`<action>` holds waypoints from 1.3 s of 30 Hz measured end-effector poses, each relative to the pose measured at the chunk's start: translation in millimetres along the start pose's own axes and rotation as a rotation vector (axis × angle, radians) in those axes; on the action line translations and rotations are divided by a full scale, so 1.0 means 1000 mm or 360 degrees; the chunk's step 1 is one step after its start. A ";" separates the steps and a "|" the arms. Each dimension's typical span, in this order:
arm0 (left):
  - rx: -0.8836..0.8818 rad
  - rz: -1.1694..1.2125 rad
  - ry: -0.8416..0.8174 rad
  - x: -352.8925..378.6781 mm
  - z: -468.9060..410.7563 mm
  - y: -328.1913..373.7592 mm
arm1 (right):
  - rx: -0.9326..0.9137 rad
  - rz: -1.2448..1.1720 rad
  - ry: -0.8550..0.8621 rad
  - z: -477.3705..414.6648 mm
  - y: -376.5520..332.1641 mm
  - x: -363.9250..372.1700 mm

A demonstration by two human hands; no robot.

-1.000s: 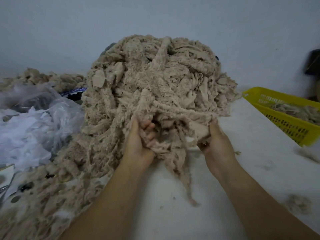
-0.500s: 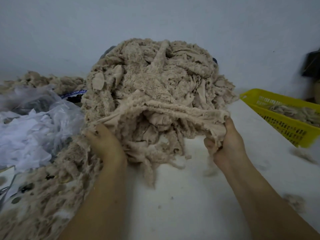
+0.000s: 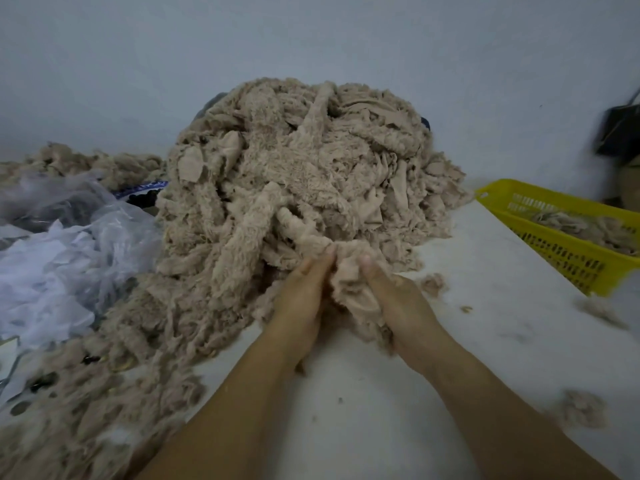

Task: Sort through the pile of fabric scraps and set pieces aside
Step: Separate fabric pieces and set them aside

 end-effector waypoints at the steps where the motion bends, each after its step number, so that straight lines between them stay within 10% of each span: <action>1: -0.0017 0.0147 0.0025 -0.003 -0.002 0.004 | -0.0031 0.0012 -0.0076 0.001 0.001 0.003; 7: -0.0238 0.0765 -0.0003 -0.008 -0.001 0.010 | -0.0079 0.0135 -0.0165 -0.001 0.003 0.006; 16: -0.0099 0.1423 0.0243 -0.024 -0.009 0.021 | 0.0251 -0.0197 0.0697 -0.013 0.008 -0.036; 32: 0.0158 0.0872 0.0411 -0.040 -0.011 0.043 | 0.0372 -0.0368 0.1181 -0.014 0.022 -0.088; 39: 0.0023 0.0318 0.0100 -0.015 -0.003 0.017 | -0.0366 0.0785 0.0216 -0.012 0.007 0.000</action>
Point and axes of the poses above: each hand's wrist, its own z-axis away from the middle knuckle, its own x-axis out of the palm, y = z × x, the point moved 3 cm from there along -z, towards the middle knuckle, and after that the axes turned 14 degrees about z, right-handed, at the moved point
